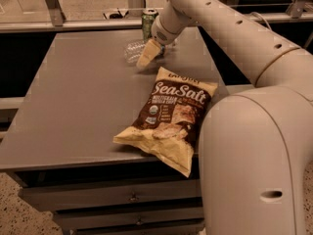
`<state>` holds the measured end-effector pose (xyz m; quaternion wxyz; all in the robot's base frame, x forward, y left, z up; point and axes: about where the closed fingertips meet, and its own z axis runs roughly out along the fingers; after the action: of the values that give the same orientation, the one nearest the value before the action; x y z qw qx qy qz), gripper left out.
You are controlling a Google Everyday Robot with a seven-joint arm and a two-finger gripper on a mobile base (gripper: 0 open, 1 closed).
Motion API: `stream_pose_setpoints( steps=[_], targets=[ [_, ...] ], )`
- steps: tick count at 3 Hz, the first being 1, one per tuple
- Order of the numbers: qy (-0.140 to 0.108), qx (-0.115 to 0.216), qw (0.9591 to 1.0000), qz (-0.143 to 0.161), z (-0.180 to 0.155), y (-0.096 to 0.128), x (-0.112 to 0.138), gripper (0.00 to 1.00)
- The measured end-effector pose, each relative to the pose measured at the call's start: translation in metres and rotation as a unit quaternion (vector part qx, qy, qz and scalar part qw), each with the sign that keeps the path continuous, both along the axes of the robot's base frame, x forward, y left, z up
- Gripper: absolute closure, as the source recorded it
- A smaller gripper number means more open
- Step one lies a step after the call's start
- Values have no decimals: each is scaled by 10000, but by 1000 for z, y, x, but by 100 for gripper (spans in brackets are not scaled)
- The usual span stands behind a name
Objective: Move water bottle near brown chip bag
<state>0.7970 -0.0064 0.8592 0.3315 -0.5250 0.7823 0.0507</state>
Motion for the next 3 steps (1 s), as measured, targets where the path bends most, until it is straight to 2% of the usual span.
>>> stream_pose_setpoints(
  steps=[1, 2, 3],
  targets=[
    [108, -59, 9999, -46, -7, -5, -1, 32],
    [74, -88, 9999, -54, -2, -9, -1, 55],
    [-75, -176, 9997, 130, 16, -12, -9, 78]
  ],
)
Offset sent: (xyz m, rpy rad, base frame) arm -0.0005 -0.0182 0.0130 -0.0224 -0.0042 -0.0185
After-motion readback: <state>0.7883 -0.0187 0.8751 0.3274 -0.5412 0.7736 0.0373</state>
